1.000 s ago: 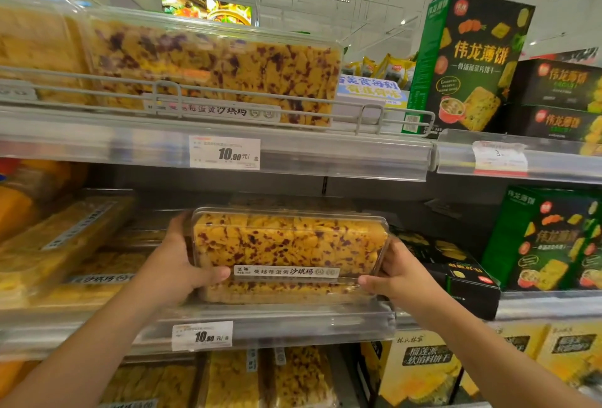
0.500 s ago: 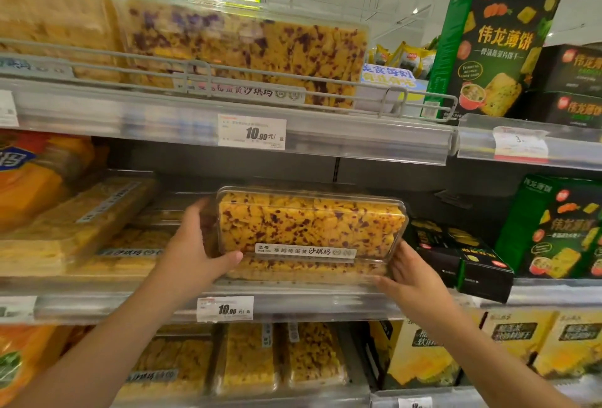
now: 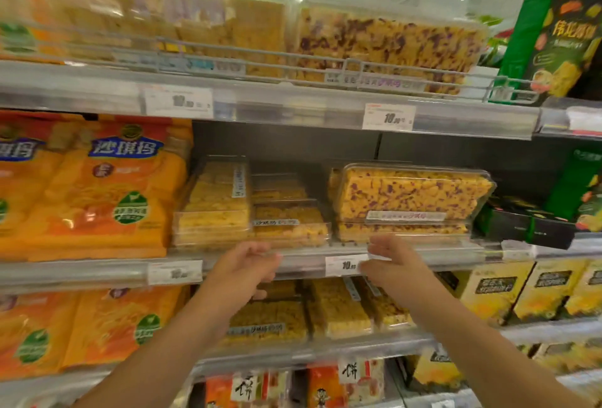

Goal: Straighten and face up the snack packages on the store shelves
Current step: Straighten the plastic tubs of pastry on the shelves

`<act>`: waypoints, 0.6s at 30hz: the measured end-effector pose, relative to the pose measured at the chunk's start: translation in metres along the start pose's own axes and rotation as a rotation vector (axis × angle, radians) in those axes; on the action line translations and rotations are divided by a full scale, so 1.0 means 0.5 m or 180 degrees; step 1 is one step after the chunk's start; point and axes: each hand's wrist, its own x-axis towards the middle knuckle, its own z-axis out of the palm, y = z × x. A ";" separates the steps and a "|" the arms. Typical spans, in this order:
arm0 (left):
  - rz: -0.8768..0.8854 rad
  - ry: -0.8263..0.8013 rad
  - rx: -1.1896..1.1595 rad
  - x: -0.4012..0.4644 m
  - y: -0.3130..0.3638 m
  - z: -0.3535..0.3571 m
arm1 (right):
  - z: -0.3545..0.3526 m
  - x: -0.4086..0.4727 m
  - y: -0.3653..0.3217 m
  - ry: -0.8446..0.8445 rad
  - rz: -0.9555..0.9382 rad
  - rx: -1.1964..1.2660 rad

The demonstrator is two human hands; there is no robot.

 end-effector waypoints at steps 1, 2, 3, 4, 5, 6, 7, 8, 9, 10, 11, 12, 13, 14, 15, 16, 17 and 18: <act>-0.0211 -0.0031 -0.0292 -0.005 0.003 -0.017 | 0.035 0.001 -0.017 -0.0089 -0.0022 -0.0094; -0.0384 -0.0057 -0.0528 -0.009 0.007 -0.033 | 0.069 0.005 -0.034 -0.0153 -0.0043 -0.0159; -0.0497 -0.0078 -0.0725 -0.012 0.010 -0.049 | 0.100 0.009 -0.054 -0.0212 -0.0069 -0.0181; -0.0562 -0.0091 -0.0891 -0.014 0.012 -0.063 | 0.129 0.013 -0.074 -0.0287 -0.0122 -0.0191; -0.0595 -0.0093 -0.1036 -0.016 0.014 -0.075 | 0.154 0.015 -0.095 -0.0373 -0.0221 -0.0209; -0.0620 -0.0075 -0.1186 -0.018 0.016 -0.087 | 0.178 0.019 -0.113 -0.0462 -0.0339 -0.0246; -0.0630 -0.0045 -0.1325 -0.019 0.017 -0.097 | 0.199 0.022 -0.129 -0.0544 -0.0458 -0.0261; -0.0640 -0.0001 -0.1434 -0.019 0.019 -0.105 | 0.217 0.025 -0.144 -0.0609 -0.0573 -0.0269; -0.0650 0.0054 -0.1502 -0.016 0.021 -0.111 | 0.232 0.028 -0.158 -0.0636 -0.0683 -0.0295; -0.0639 0.0110 -0.1530 -0.014 0.024 -0.115 | 0.248 0.030 -0.169 -0.0623 -0.0821 -0.0351; -0.0605 0.0154 -0.1536 -0.012 0.028 -0.118 | 0.260 0.031 -0.177 -0.0594 -0.0980 -0.0401; -0.0571 0.0195 -0.1555 -0.010 0.033 -0.119 | 0.270 0.033 -0.184 -0.0582 -0.1123 -0.0433; -0.0553 0.0237 -0.1599 -0.008 0.038 -0.120 | 0.278 0.035 -0.189 -0.0593 -0.1238 -0.0437; -0.0541 0.0265 -0.1641 -0.006 0.043 -0.120 | 0.282 0.037 -0.192 -0.0620 -0.1323 -0.0398; -0.0527 0.0279 -0.1668 -0.004 0.048 -0.119 | 0.283 0.040 -0.193 -0.0643 -0.1404 -0.0342; -0.0511 0.0292 -0.1676 -0.001 0.053 -0.117 | 0.283 0.045 -0.193 -0.0646 -0.1499 -0.0332; -0.0500 0.0322 -0.1676 0.003 0.056 -0.115 | 0.282 0.050 -0.192 -0.0642 -0.1607 -0.0406; -0.0490 0.0369 -0.1682 0.006 0.058 -0.112 | 0.283 0.053 -0.191 -0.0645 -0.1709 -0.0544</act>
